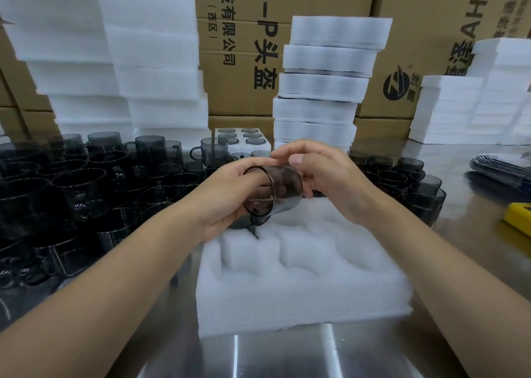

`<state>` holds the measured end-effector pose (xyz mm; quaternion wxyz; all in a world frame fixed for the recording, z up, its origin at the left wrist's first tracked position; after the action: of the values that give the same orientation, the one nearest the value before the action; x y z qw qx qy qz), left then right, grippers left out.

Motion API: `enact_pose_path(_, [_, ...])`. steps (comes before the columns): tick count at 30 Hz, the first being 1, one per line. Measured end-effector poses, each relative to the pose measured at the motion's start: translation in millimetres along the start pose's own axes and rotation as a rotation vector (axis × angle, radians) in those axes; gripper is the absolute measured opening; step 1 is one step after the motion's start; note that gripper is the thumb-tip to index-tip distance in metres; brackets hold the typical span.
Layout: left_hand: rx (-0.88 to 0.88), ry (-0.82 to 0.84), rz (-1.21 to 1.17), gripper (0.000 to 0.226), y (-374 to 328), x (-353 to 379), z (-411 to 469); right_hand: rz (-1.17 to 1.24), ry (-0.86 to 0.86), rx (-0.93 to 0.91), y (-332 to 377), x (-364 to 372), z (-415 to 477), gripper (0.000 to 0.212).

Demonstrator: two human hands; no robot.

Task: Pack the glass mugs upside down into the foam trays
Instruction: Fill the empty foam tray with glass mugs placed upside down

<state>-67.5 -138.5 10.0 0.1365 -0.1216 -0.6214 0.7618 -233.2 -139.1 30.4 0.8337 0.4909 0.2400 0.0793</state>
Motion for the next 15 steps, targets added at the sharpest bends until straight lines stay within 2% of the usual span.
enact_pose_path(3, [0.012,0.023,-0.005,0.020,-1.5,2.9,-0.3,-0.124,0.009,-0.027,1.6,4.7,-2.1,0.031])
enact_pose_path(7, [0.008,-0.006,0.008,0.023,-1.5,2.2,0.7,-0.130,0.025,-0.007,1.5,11.2,-1.7,0.048])
enact_pose_path(10, [-0.002,-0.009,-0.009,0.019,-0.7,1.9,1.8,-0.104,-0.048,0.011,-0.7,7.4,-0.8,0.040])
enact_pose_path(14, [-0.002,0.009,-0.119,0.015,0.1,1.6,1.6,-0.041,-0.202,0.065,-3.1,-0.2,4.1,0.007])
enact_pose_path(15, [0.004,0.014,-0.140,0.020,-0.5,1.7,1.6,-0.041,-0.241,0.091,-4.8,-2.4,5.4,0.012])
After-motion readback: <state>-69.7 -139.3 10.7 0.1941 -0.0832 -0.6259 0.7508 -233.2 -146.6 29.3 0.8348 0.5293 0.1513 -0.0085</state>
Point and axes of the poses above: each hand's wrist, its own z-axis towards the middle knuckle, its own x-axis out of the palm, y = z × x, the point moved 1 cm from there along z, towards the middle knuckle, and after that the axes turned 3 degrees about y, right-handed, at the moved point
